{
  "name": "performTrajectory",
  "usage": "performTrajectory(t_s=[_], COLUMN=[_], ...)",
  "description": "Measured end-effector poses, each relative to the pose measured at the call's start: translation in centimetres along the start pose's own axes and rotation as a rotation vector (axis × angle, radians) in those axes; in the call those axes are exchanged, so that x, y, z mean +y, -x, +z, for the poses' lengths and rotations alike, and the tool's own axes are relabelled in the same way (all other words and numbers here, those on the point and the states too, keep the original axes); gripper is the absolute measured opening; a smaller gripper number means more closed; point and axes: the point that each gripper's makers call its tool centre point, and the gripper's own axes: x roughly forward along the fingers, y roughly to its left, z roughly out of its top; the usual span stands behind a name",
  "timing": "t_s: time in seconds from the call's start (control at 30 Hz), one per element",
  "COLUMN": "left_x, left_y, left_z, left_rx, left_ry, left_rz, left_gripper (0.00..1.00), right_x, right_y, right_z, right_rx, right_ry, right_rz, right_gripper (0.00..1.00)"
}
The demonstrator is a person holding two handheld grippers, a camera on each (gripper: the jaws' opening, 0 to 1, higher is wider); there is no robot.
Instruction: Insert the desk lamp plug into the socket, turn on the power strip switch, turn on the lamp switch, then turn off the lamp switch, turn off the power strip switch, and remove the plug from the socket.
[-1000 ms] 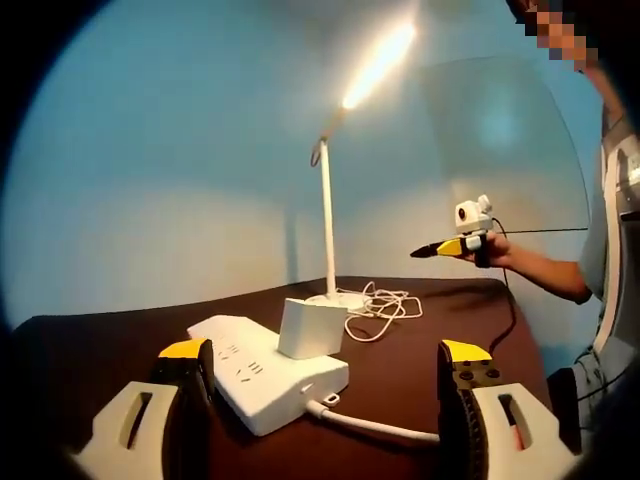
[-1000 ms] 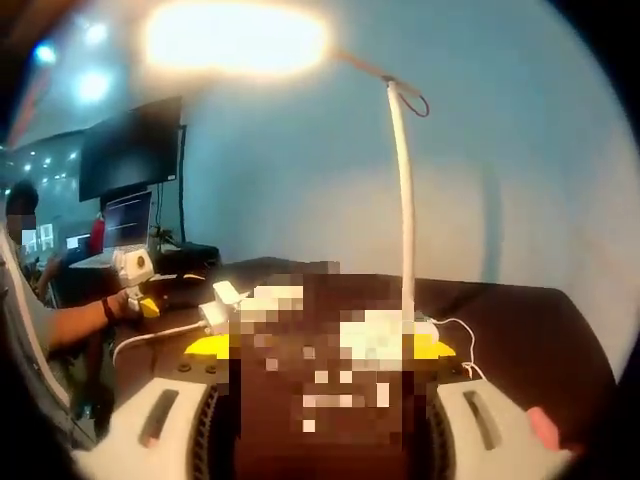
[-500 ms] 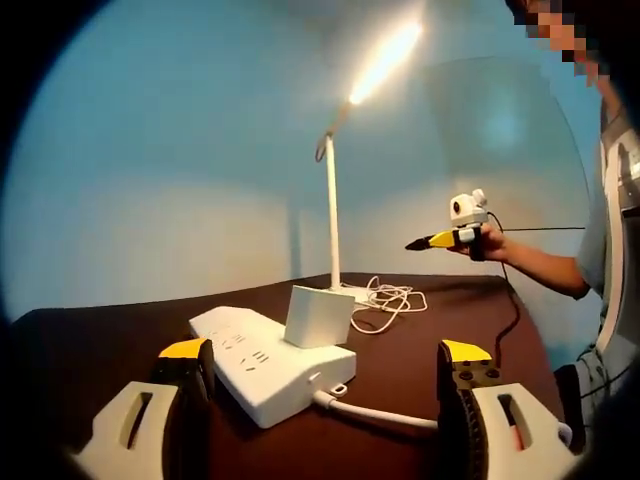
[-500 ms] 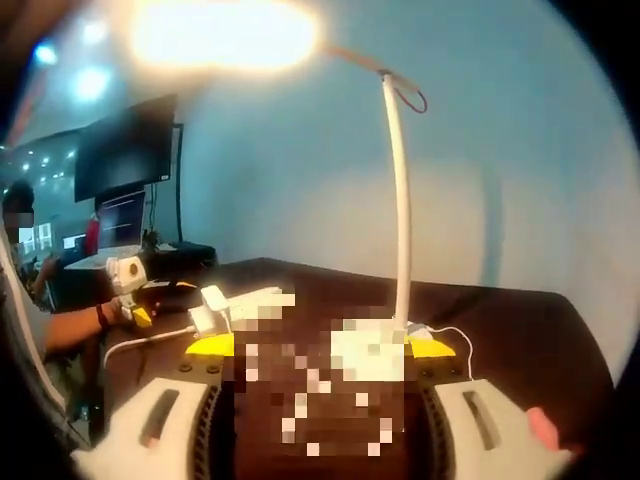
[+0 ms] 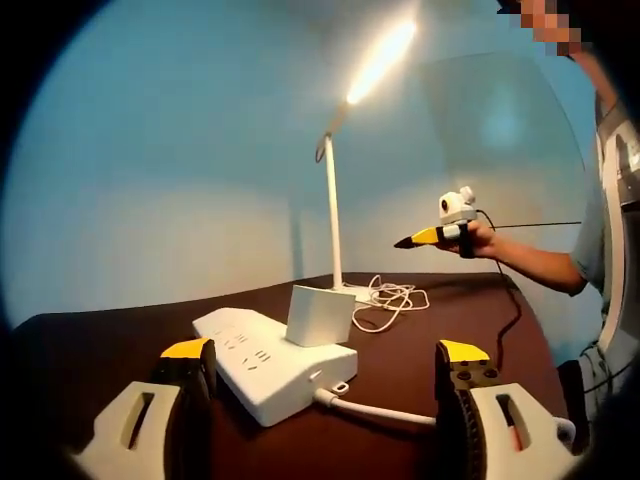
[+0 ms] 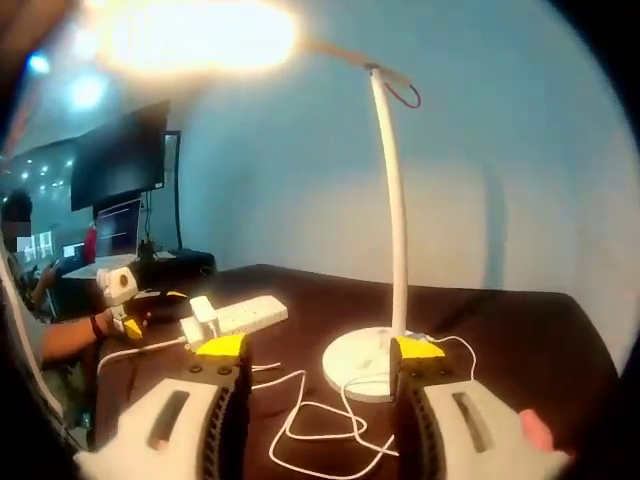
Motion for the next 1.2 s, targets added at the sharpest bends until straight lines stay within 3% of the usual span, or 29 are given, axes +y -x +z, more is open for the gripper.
performTrajectory(t_s=[0.33,0.73,1.2], left_x=[0.0,0.1,0.2], left_y=[0.2,0.2,0.3], left_z=[0.3,0.5,0.6], left_rx=[-0.018,-0.027,-0.028], left_ry=[0.019,0.023,0.016], left_rz=[-0.015,-0.013,-0.009], left_gripper=[0.87,0.87,0.85], right_x=[-0.6,-1.5,-2.6], right_y=[-1.8,-3.7,-6.2], right_z=[0.1,0.4,0.0], right_rx=[0.027,0.024,0.046], right_ry=[0.040,0.047,0.081], right_rz=[0.006,0.017,0.013], right_gripper=[0.53,0.36,0.23])
